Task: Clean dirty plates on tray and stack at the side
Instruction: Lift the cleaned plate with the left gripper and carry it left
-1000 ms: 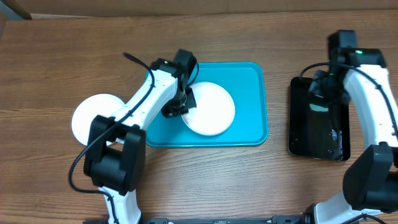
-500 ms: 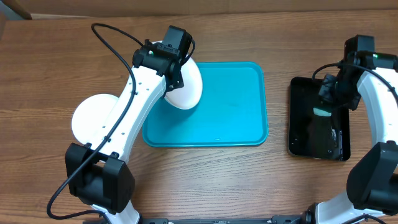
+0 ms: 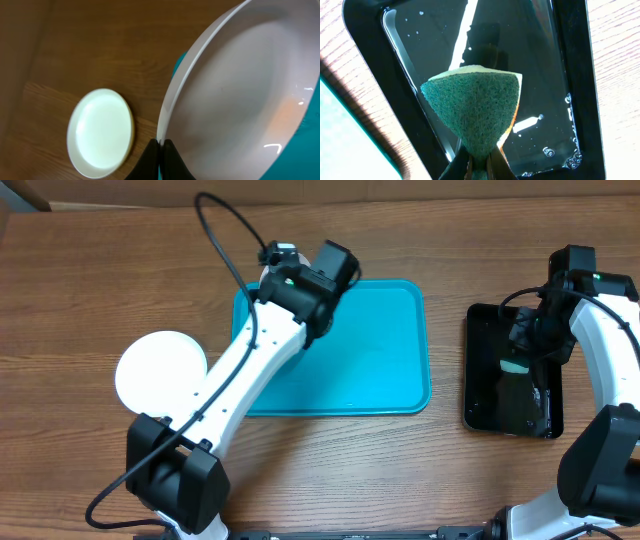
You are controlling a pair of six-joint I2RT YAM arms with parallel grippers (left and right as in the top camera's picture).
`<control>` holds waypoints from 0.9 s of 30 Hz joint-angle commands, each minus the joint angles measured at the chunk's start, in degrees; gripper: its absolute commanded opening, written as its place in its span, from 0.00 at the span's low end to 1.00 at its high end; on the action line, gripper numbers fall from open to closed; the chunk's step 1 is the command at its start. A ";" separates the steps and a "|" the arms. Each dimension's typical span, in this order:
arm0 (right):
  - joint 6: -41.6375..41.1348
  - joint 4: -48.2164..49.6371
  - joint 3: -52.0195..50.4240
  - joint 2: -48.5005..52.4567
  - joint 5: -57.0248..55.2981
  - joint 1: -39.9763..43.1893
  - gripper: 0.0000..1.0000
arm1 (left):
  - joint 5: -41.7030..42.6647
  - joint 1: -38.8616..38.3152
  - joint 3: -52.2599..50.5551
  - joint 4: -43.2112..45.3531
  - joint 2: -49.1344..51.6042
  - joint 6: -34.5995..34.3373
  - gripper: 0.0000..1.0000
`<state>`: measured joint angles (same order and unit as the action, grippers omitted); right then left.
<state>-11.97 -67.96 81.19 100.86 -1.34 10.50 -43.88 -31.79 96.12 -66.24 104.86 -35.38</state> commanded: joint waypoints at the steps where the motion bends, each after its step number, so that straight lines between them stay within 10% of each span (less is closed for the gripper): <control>1: 0.24 0.37 -0.15 -2.05 0.42 0.13 0.04 | -13.05 -3.34 1.29 0.07 -1.92 0.68 0.04; 27: 0.24 0.35 -0.15 -2.05 0.42 0.13 0.04 | -28.96 -7.67 1.29 0.02 -1.92 0.70 0.04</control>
<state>-11.99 -67.96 81.19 100.86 -1.30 10.50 -69.43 -39.16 96.12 -66.26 104.84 -34.35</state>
